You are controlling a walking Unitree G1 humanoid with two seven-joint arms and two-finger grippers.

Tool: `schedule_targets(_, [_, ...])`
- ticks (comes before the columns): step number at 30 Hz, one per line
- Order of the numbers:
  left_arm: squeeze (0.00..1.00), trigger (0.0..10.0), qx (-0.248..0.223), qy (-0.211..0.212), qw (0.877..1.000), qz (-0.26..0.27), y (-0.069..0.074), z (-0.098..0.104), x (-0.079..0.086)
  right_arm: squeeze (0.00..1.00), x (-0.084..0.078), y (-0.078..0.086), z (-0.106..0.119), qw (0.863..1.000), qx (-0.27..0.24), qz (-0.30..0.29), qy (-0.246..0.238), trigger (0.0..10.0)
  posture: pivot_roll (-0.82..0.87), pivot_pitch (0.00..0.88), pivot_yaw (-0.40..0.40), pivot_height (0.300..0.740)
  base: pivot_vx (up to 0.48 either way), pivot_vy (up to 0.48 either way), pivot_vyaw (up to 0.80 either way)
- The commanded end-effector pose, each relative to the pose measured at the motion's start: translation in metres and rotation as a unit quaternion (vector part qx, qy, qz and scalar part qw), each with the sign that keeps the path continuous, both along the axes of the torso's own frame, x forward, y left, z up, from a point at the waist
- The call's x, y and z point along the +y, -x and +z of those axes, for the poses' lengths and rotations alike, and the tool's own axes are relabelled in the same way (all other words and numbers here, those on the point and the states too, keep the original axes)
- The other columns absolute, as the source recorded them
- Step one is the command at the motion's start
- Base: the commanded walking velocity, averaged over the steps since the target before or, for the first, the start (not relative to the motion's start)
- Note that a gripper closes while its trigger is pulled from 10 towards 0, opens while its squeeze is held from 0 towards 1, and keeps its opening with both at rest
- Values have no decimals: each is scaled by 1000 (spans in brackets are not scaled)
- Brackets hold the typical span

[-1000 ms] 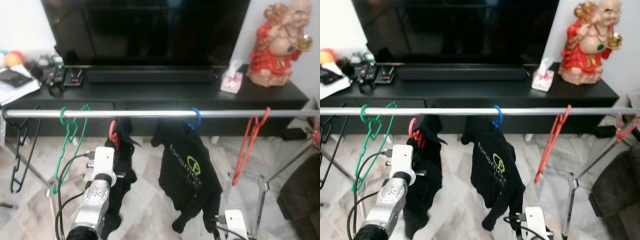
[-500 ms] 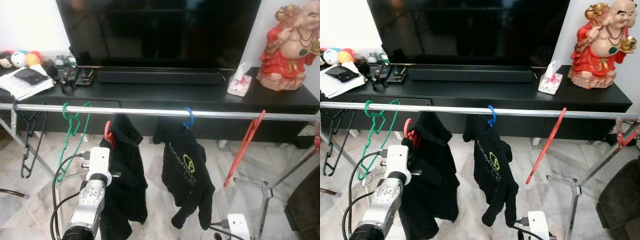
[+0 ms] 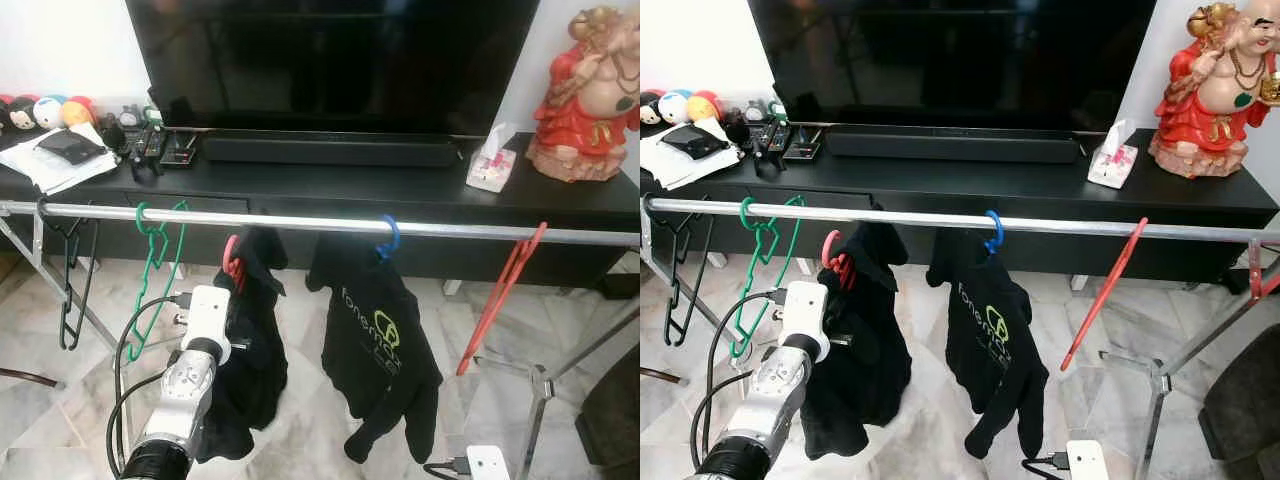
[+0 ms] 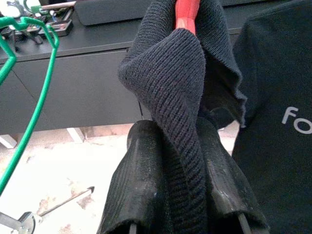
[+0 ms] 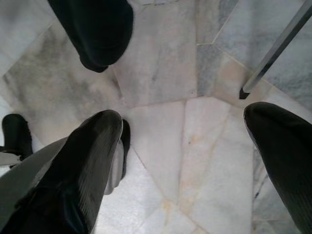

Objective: Hang hanger

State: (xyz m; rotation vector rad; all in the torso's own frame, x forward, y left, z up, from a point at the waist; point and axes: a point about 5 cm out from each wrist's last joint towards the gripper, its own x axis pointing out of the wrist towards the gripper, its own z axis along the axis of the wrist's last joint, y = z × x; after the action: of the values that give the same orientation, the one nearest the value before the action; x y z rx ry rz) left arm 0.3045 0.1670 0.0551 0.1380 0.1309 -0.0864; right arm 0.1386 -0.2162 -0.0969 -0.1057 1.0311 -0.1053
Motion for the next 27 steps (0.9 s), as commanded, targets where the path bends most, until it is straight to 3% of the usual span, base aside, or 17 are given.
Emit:
schedule_targets(1, [0, 10000, -30, -4, 1000, -9, -2, 10, 0, 0, 2, 2, -1, 1000, 4, -5, -3, 10000, -133, 0, 4, 740, 0, 0, 0])
schedule_targets(23, [0, 10000, -48, 24, 998, -30, 1, 14, -7, 0, 2, -13, 4, 1000, -8, -9, 1, 10000, -132, 0, 6, 740, 288, 0, 0])
schedule_targets(27, [0, 10000, -63, 39, 996, -41, 4, 18, -8, 0, 1, -16, 5, 1000, -12, -7, 2, 10000, -131, 0, 6, 740, 0, 0, 0])
